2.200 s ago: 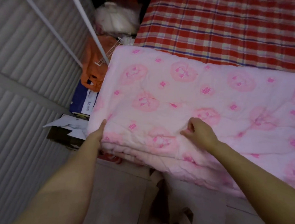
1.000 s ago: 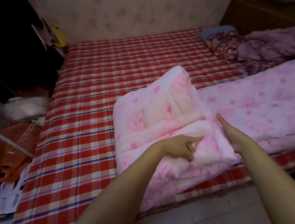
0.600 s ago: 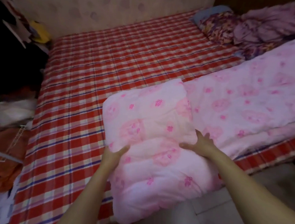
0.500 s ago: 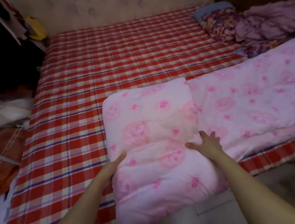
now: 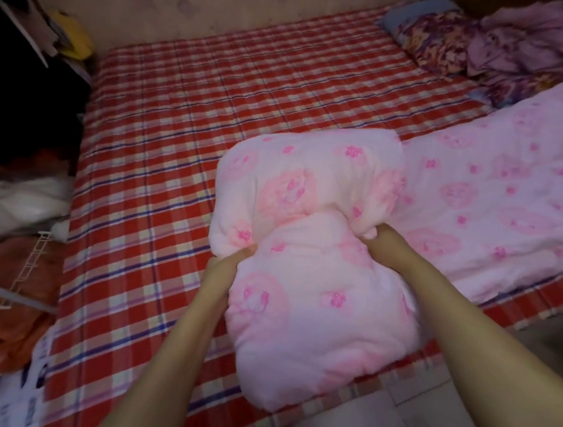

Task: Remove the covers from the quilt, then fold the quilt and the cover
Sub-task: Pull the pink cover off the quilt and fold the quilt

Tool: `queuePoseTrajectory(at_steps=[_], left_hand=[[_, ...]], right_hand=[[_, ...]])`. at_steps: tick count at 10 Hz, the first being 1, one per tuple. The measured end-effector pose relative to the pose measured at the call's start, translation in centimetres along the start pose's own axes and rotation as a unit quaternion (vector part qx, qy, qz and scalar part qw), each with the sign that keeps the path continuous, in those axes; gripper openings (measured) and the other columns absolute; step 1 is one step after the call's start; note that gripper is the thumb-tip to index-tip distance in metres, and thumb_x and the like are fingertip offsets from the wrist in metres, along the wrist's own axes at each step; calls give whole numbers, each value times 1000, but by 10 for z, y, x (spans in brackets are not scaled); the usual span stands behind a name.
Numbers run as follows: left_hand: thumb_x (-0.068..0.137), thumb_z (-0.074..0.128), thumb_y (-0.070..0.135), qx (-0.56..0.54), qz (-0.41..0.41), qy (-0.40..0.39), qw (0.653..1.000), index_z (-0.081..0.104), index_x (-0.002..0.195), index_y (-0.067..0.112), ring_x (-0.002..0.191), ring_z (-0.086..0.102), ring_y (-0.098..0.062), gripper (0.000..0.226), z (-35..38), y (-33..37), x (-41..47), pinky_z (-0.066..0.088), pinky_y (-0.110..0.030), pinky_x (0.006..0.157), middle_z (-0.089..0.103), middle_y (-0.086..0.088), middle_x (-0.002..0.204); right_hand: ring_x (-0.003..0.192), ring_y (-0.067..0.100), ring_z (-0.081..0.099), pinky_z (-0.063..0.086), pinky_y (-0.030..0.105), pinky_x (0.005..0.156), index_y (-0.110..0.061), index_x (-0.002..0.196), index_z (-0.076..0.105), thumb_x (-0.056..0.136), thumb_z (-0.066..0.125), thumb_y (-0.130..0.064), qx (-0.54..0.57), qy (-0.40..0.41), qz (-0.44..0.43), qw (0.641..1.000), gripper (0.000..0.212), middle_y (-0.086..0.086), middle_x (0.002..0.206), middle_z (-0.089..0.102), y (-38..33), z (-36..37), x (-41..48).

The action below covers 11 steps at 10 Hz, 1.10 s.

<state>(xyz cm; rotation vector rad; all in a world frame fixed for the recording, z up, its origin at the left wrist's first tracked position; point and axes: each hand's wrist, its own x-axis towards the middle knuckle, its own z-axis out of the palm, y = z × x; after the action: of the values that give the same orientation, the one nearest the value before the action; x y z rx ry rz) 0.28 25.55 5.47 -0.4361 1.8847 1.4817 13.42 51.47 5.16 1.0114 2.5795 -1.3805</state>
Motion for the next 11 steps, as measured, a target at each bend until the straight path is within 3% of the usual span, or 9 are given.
queuePoseTrajectory(at_steps=[1, 2, 3, 4, 5, 6, 7, 9, 11], left_hand=[[81, 72, 24, -17, 62, 14, 998, 61, 84, 12, 79, 61, -22, 16, -63, 37, -43, 50, -30, 67, 61, -6, 82], [88, 64, 28, -20, 114, 79, 990, 58, 104, 13, 85, 58, -25, 23, -111, 56, -68, 45, -29, 69, 62, -12, 96], [92, 58, 27, -32, 113, 142, 983, 42, 136, -2, 125, 46, -33, 55, -217, 78, -66, 39, -38, 93, 45, -21, 140], [91, 60, 32, 37, 37, 235, 971, 39, 137, -6, 130, 42, -35, 64, -282, 49, -73, 36, -38, 101, 42, -23, 142], [79, 64, 58, 126, 40, 260, 957, 44, 133, -7, 113, 56, -32, 86, -298, 0, -75, 45, -36, 92, 53, -23, 130], [58, 61, 81, 229, 28, 165, 959, 30, 144, 2, 124, 47, -32, 121, -276, -35, -66, 39, -39, 103, 41, -21, 144], [62, 62, 77, 396, 43, 98, 912, -10, 151, 20, 144, 0, -38, 128, -206, -61, -50, 8, -55, 114, -10, -18, 157], [74, 53, 74, 433, 141, 99, 885, -16, 148, 32, 143, -13, -39, 110, -174, -52, -44, -2, -59, 112, -22, -14, 155], [76, 16, 84, 422, 328, 142, 833, -19, 144, 41, 141, -26, -27, 88, -118, -23, -50, -14, -54, 110, -29, -1, 154]], right_hand=[[123, 23, 51, 39, 26, 96, -19, 132, 53, 64, 39, -66, -38, -11, -81, 996, 84, 8, 136, 53, -94, 26, 0], [123, 22, 50, 39, 26, 98, -18, 131, 53, 72, 46, -59, -21, -56, -105, 993, 72, 7, 135, 54, -137, 50, -1], [121, 17, 51, 38, 22, 98, -13, 129, 54, 87, 63, -29, 78, -122, -151, 978, 46, 6, 130, 57, -199, 131, -21], [116, 16, 54, 42, 26, 97, -13, 128, 53, 77, 73, -30, 129, -181, -116, 968, 58, 1, 123, 58, -199, 163, -32], [92, 21, 60, 46, 24, 69, -7, 124, 50, 74, 71, -49, 80, -215, 38, 972, 69, 2, 106, 58, -166, 204, -55], [103, 23, 59, 45, 26, 79, -7, 132, 48, 67, 65, -72, -27, -261, 72, 962, 94, 1, 113, 57, -129, 215, -60], [127, 23, 46, 36, 27, 100, -21, 140, 42, 72, 61, -70, -167, -340, 14, 925, 86, 0, 136, 48, -113, 235, -89], [83, 11, 61, 44, 12, 63, -13, 112, 64, 84, 68, -33, 31, -240, 7, 970, 35, 5, 109, 67, -126, 213, -100], [65, 8, 68, 48, 17, 58, -7, 98, 70, 85, 66, -23, 183, -179, 21, 966, 21, -4, 74, 73, -140, 112, -95]])
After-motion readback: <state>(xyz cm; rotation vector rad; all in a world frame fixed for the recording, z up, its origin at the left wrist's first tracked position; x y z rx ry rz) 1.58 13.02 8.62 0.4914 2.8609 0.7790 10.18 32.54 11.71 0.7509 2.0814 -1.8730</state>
